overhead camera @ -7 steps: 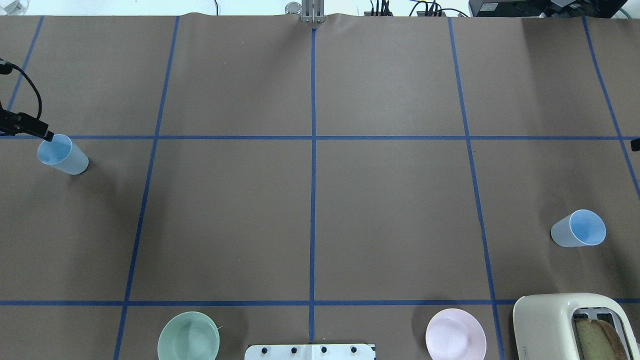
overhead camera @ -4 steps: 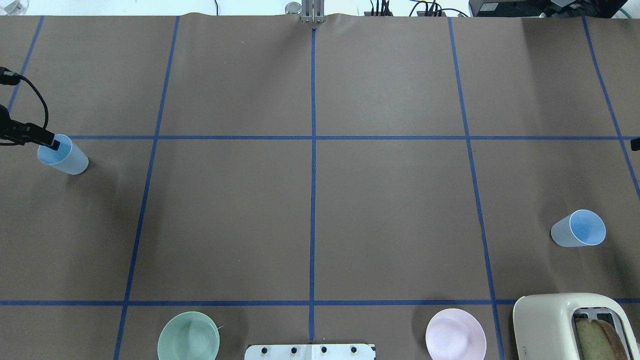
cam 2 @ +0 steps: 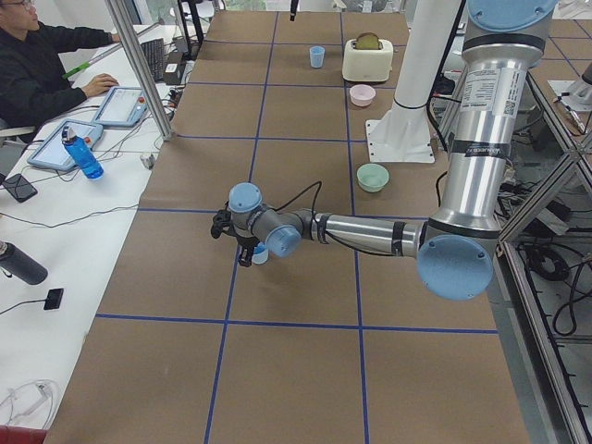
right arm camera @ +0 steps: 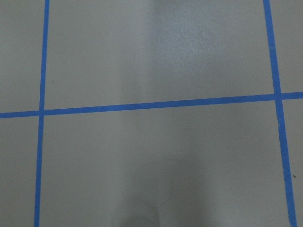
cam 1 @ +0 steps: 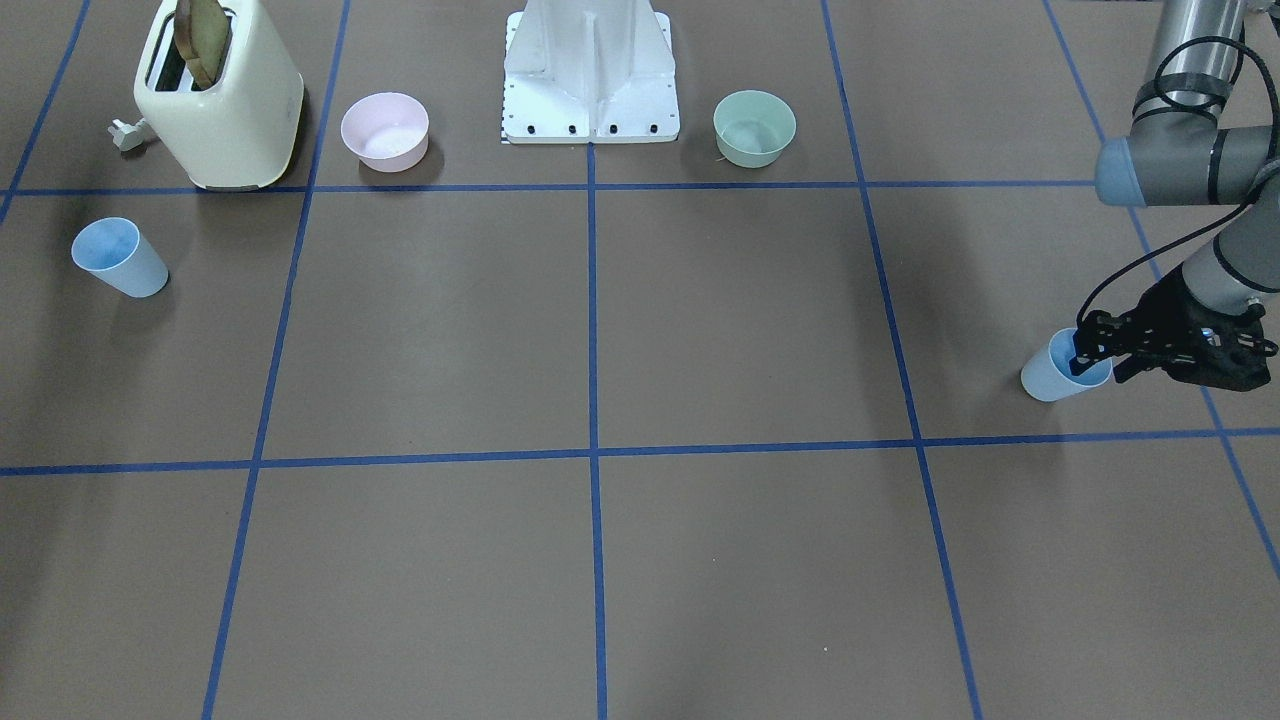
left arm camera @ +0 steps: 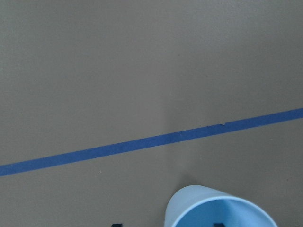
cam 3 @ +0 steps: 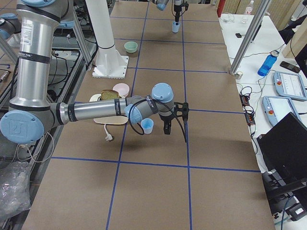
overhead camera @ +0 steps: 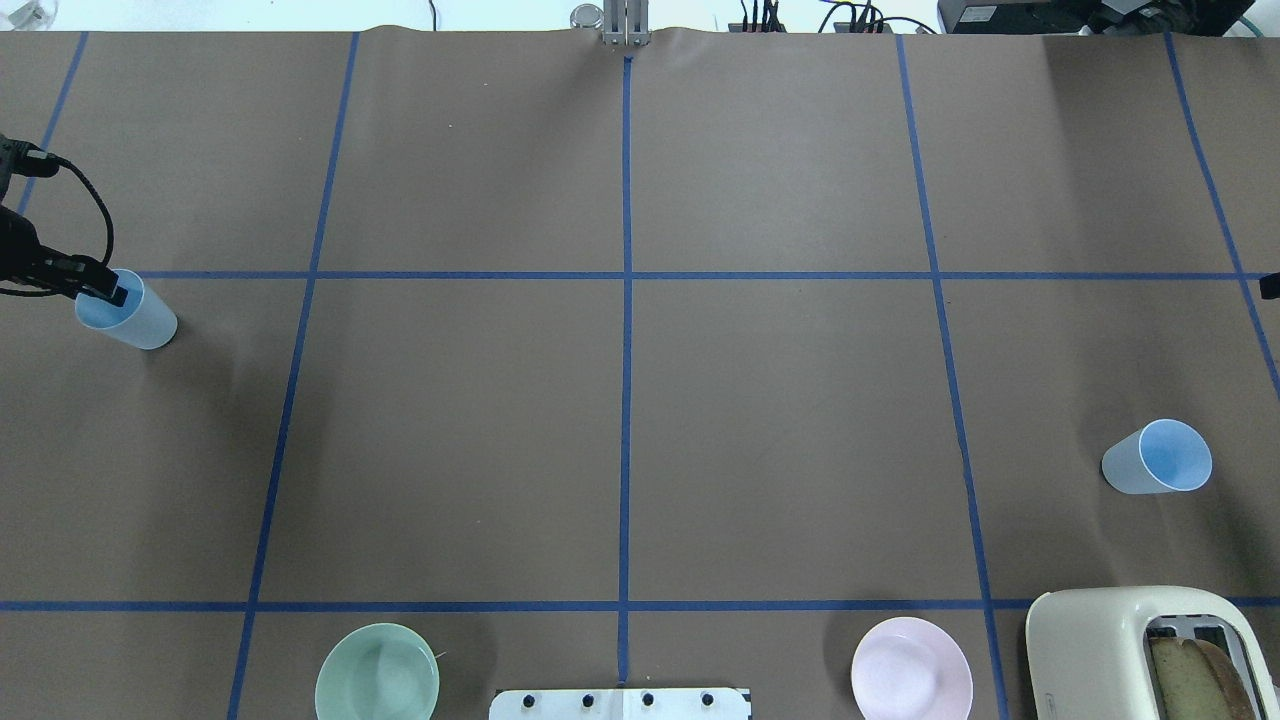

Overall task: Stack blue cups with both arms
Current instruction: 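Lower the left gripper onto the light blue cup and grasp its rim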

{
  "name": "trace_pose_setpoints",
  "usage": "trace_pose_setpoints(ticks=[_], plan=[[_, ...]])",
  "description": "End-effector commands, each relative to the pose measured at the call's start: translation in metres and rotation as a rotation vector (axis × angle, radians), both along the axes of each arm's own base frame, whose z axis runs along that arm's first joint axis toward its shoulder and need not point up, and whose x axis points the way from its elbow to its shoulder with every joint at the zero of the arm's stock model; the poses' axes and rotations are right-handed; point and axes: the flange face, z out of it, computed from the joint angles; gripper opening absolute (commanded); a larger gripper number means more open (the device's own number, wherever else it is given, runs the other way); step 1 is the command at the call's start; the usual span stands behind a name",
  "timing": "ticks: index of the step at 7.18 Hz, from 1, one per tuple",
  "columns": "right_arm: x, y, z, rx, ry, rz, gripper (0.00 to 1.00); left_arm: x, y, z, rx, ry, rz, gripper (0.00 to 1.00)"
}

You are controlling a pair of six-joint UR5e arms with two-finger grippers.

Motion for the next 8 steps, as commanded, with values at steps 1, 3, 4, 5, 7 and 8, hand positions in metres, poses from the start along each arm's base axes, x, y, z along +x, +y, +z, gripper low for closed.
trace_pose_setpoints(ticks=[1,3,4,5,7,8], plan=[[0.0,0.0,0.0,-0.001,0.0,0.0,1.0,0.006,0.002,-0.002,-0.009,0.003,0.001,0.0],[0.0,0.011,0.009,-0.017,0.003,-0.005,1.0,0.009,-0.002,-0.032,0.006,0.028,0.008,0.0],[-0.012,0.012,0.01,-0.02,0.011,-0.027,1.0,0.021,-0.016,-0.085,-0.043,0.069,0.046,0.0],[-0.029,0.014,0.013,-0.026,0.043,-0.041,1.0,0.025,-0.024,-0.144,-0.085,0.059,0.049,0.0],[-0.065,0.03,0.019,-0.028,0.058,-0.04,1.0,0.033,-0.042,-0.266,-0.14,0.034,0.04,0.0],[-0.088,0.04,0.019,-0.034,0.052,-0.028,1.0,0.038,-0.047,-0.308,-0.181,0.054,-0.019,0.0]])
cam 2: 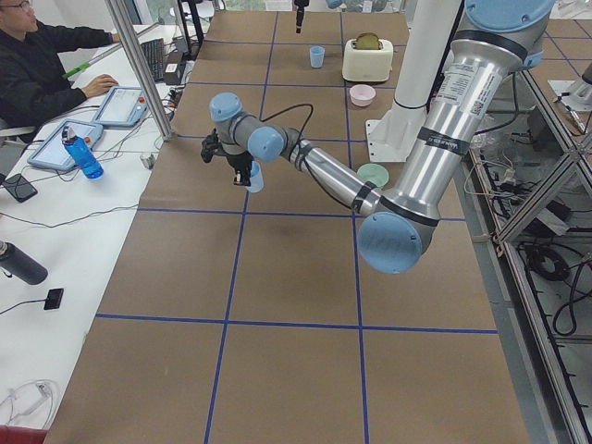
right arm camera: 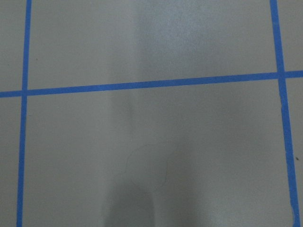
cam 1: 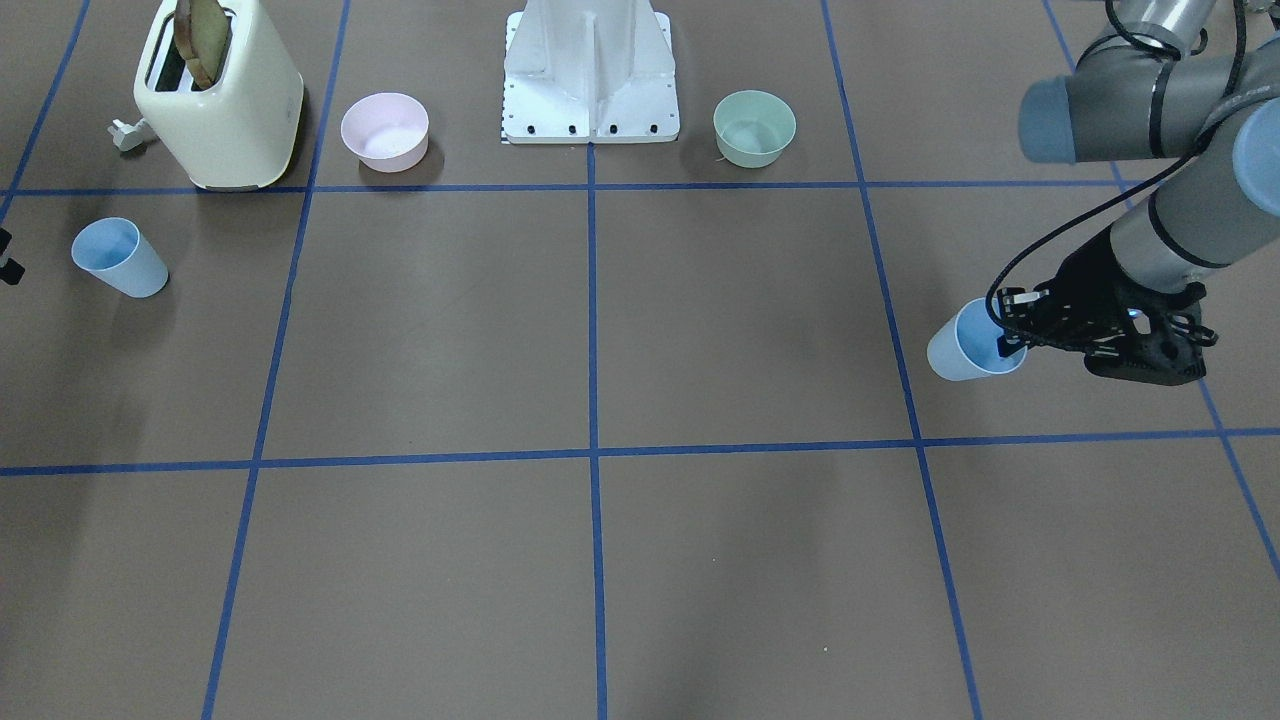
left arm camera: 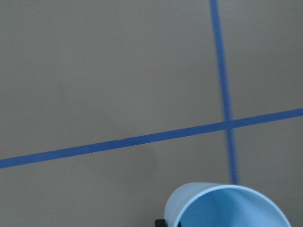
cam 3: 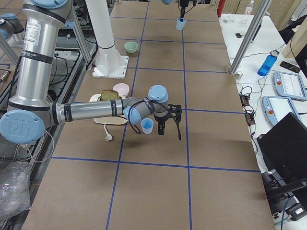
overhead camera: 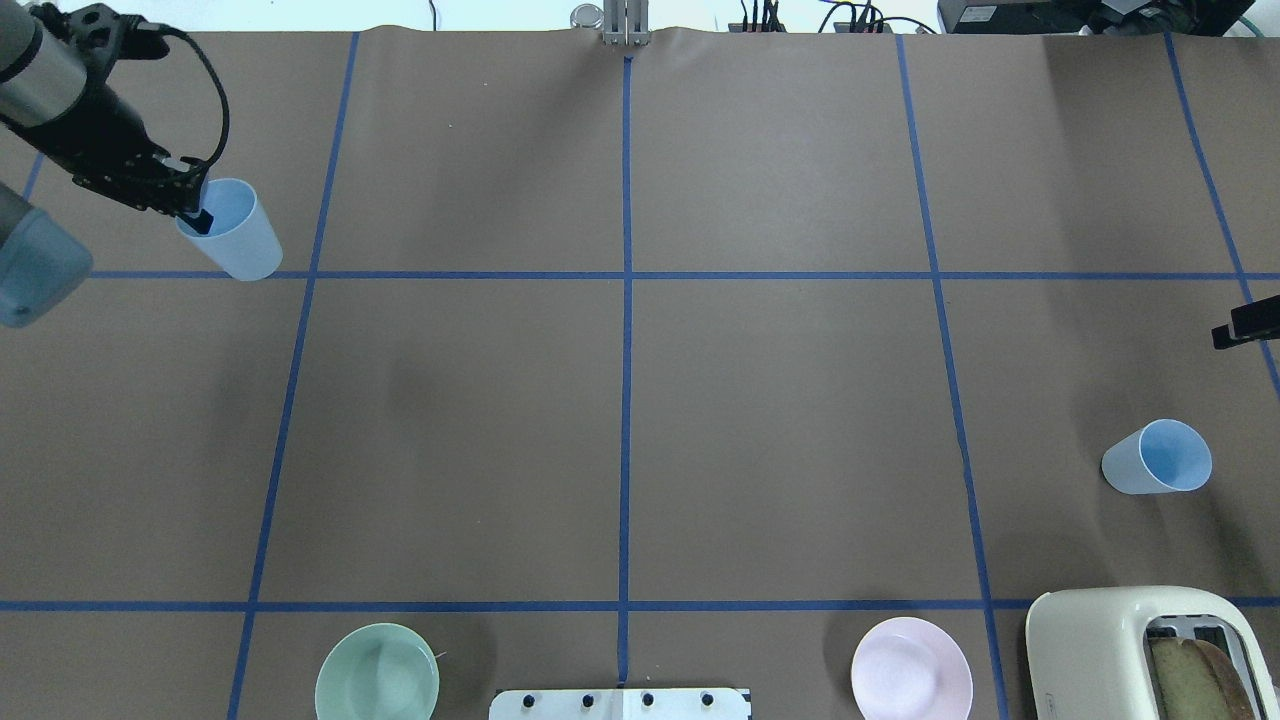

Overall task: Stack blue cups with both arms
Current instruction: 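Lift the cup with the left gripper while the right gripper grasps the other cup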

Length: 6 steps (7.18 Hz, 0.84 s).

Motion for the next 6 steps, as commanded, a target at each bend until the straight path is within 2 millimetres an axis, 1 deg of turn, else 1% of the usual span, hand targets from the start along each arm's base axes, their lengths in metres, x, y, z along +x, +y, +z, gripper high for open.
trace_pose_setpoints(ticks=[1,2,3,4,5,6], plan=[[-0.037,0.027,0.008,-0.001,0.003,0.005,1.0,0.021,0.001,-0.088,-0.083,0.029,-0.078,0.0],[-0.038,0.039,0.017,0.001,0.009,-0.007,1.0,0.053,0.012,-0.108,-0.122,0.037,-0.078,0.0],[-0.04,0.047,0.024,-0.003,0.021,-0.018,1.0,0.077,0.018,-0.131,-0.127,0.029,-0.102,0.0],[-0.041,0.055,0.028,0.003,0.017,-0.023,1.0,0.095,0.026,-0.14,-0.148,0.03,-0.102,0.0],[-0.047,0.063,0.03,-0.004,0.011,-0.029,1.0,0.099,0.028,-0.148,-0.15,0.037,-0.102,0.0],[-0.057,0.067,0.031,-0.015,0.014,-0.036,1.0,0.105,0.03,-0.151,-0.155,0.038,-0.1,0.0]])
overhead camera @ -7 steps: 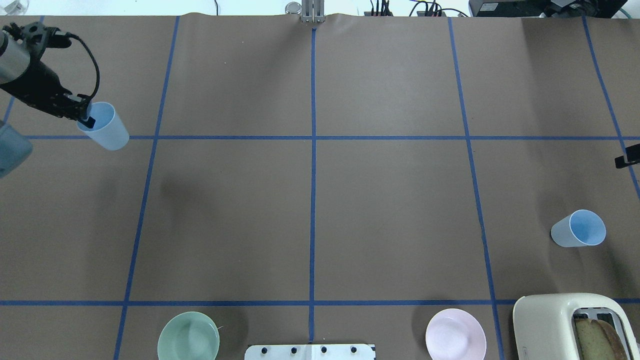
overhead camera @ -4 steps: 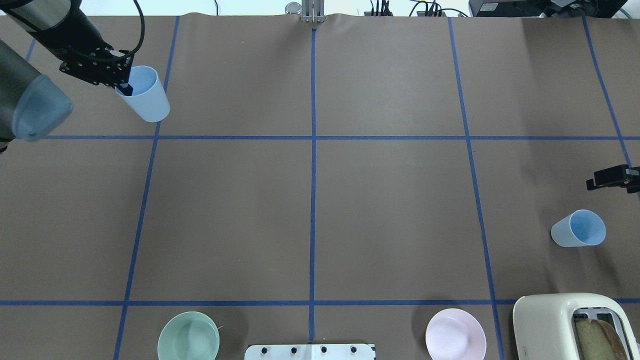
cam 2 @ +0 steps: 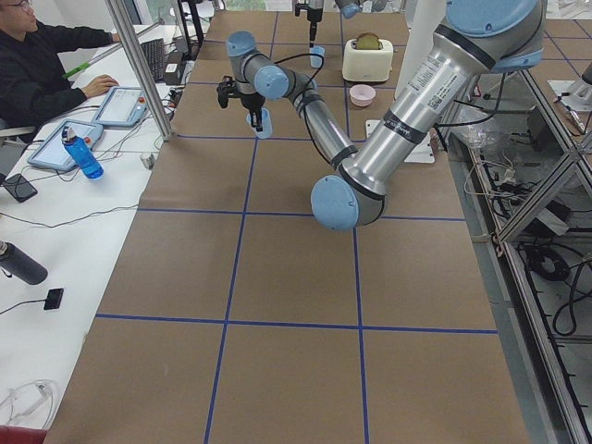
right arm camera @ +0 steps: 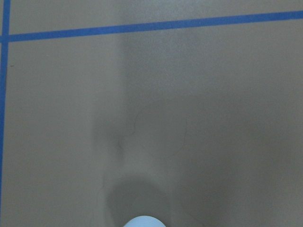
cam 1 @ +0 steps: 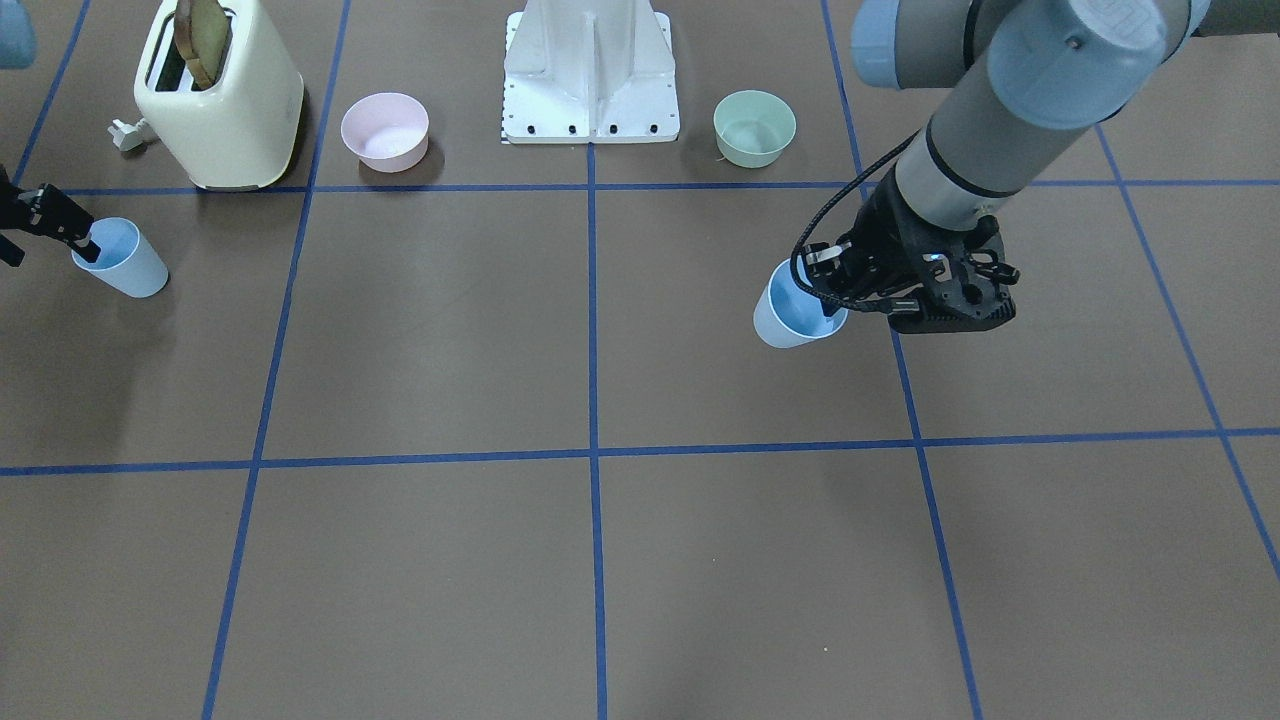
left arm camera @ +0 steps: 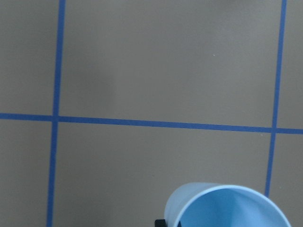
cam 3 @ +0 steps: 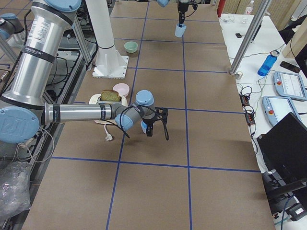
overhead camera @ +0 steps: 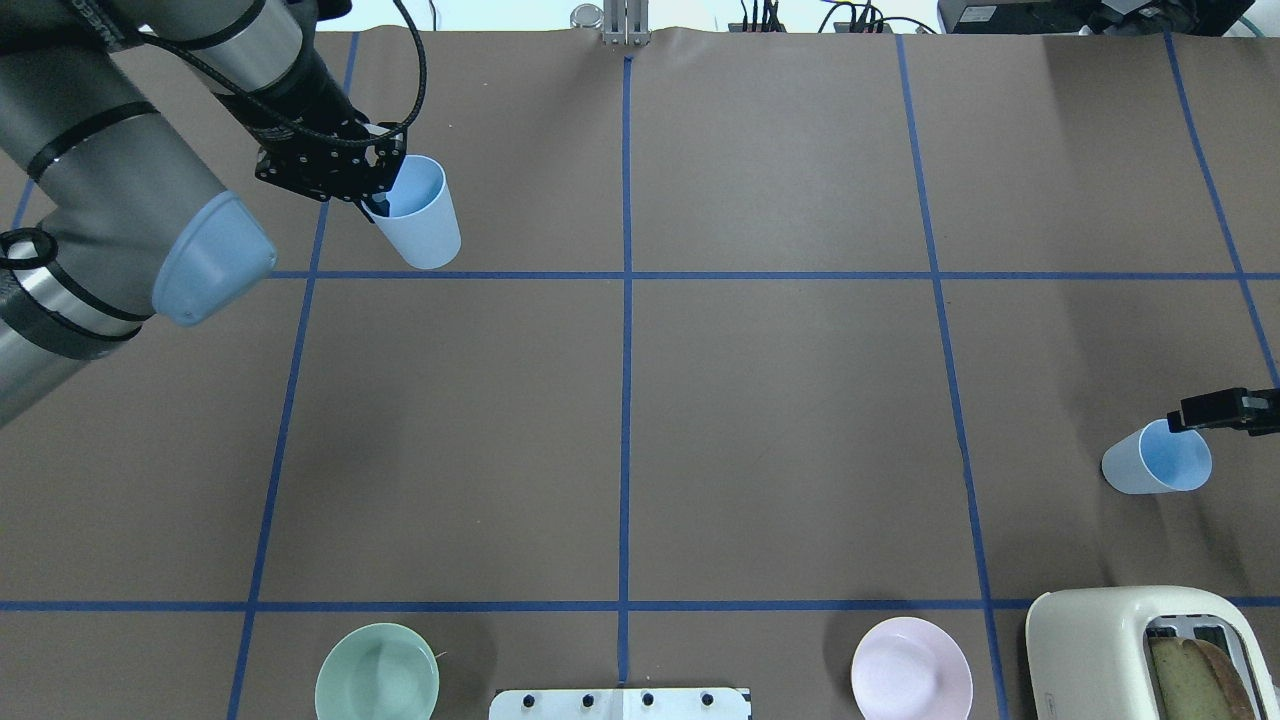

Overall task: Stack blue cups with both arms
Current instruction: 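Lift the cup with the left gripper while the right gripper grasps the other cup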

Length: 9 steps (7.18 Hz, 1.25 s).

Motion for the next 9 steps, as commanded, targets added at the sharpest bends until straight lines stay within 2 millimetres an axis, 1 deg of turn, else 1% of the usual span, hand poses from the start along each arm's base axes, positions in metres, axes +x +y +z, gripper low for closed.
trace_pose_setpoints(ticks=[1,2,4,5,6,7,8,9], plan=[[-0.02,0.01,0.001,-0.002,0.005,-0.007,1.0,0.014,0.005,-0.011,-0.001,0.002,0.002,0.0],[-0.026,0.013,0.001,-0.002,0.01,-0.007,1.0,0.02,0.008,-0.011,0.002,-0.009,0.0,0.0],[-0.028,0.013,0.003,-0.001,0.015,-0.011,0.97,0.024,0.009,-0.011,-0.001,-0.009,0.003,0.0],[-0.028,0.013,0.004,-0.002,0.016,-0.011,0.94,0.027,0.011,-0.011,-0.004,-0.009,0.006,0.0],[-0.027,0.014,0.005,-0.004,0.016,-0.012,0.81,0.029,0.012,-0.01,-0.006,-0.01,0.008,0.0],[-0.026,0.014,0.006,-0.008,0.018,-0.01,0.22,0.029,0.011,-0.01,-0.007,-0.011,0.006,0.0],[-0.026,0.014,0.006,-0.007,0.017,-0.009,0.0,0.031,0.012,-0.012,-0.002,-0.012,0.007,0.0],[-0.026,0.014,0.006,0.006,0.008,-0.009,0.0,0.038,0.015,-0.018,0.004,-0.016,0.004,0.0]])
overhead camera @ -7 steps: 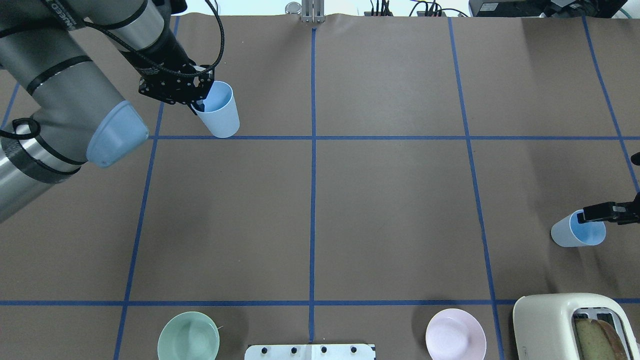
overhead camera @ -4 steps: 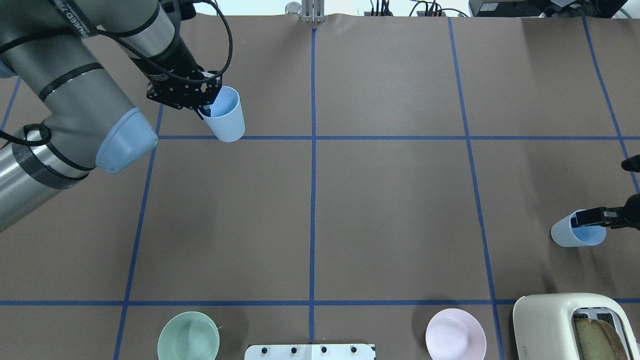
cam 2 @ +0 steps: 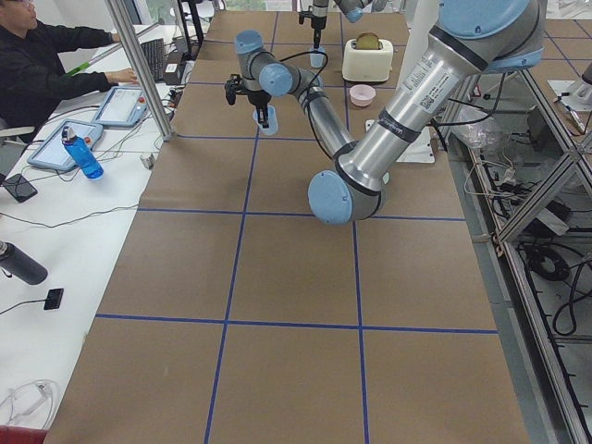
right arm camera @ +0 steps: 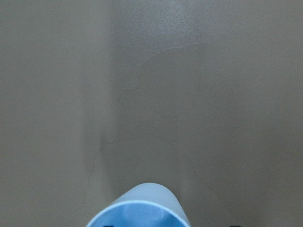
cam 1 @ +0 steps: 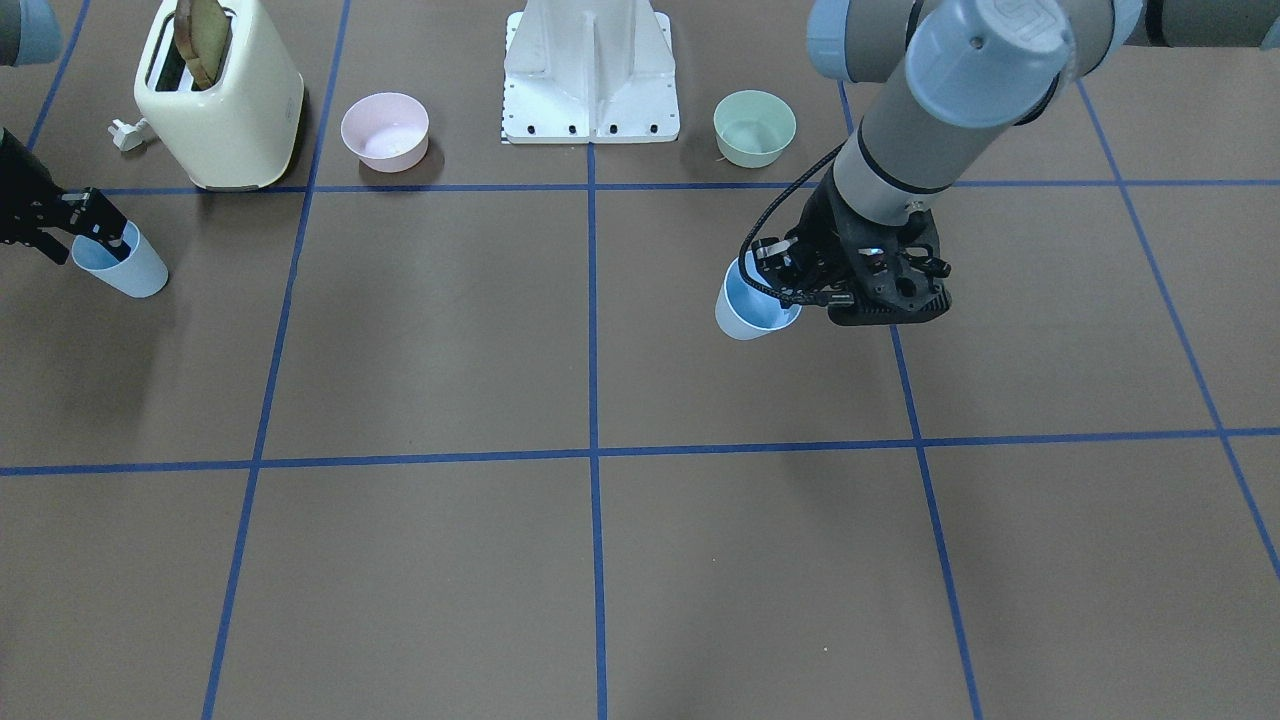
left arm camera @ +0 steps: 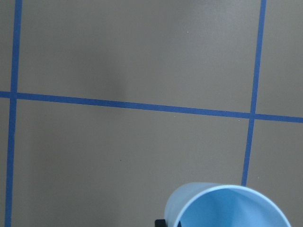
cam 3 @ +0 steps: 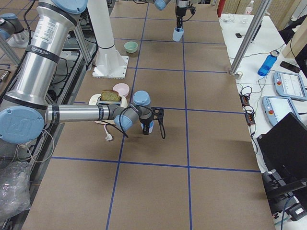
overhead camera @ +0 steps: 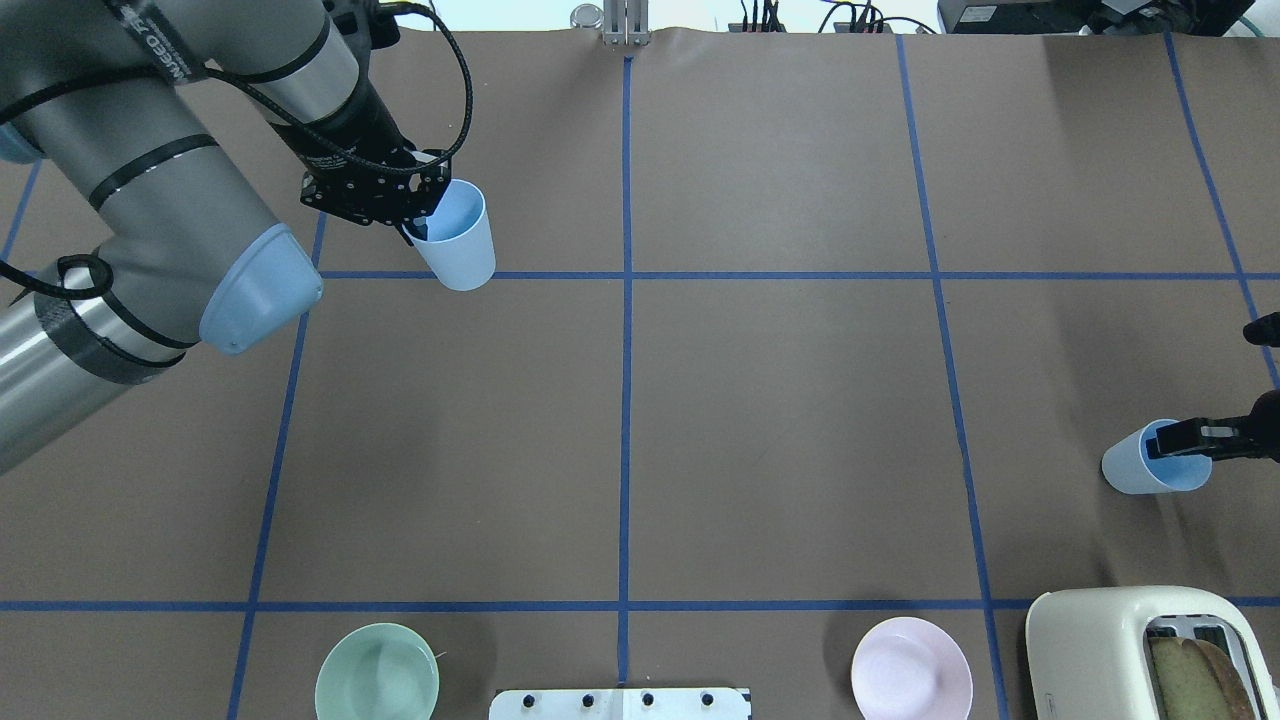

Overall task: Stack blue cups with both arms
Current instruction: 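Lift the cup with the left gripper while the right gripper grasps the other cup, then carry the cup to center with the left gripper while the right lifts its cup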

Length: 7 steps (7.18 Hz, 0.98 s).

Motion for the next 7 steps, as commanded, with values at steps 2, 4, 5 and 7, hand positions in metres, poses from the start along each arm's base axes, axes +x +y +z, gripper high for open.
trace_pose_setpoints(ticks=[2,4,5,7], plan=[[-0.002,-0.002,-0.005,0.015,-0.029,-0.021,0.0,0.027,0.012,-0.018,-0.015,-0.002,-0.013,0.0],[0.01,-0.012,-0.013,-0.032,-0.084,-0.022,0.0,0.068,0.022,-0.03,-0.035,-0.016,-0.018,0.0],[0.018,-0.028,-0.024,-0.043,-0.105,0.0,0.0,0.095,0.025,-0.028,-0.027,-0.006,-0.035,0.0],[0.012,-0.083,-0.07,-0.055,-0.12,0.033,0.0,0.17,0.03,-0.016,-0.018,-0.008,-0.062,0.0]])
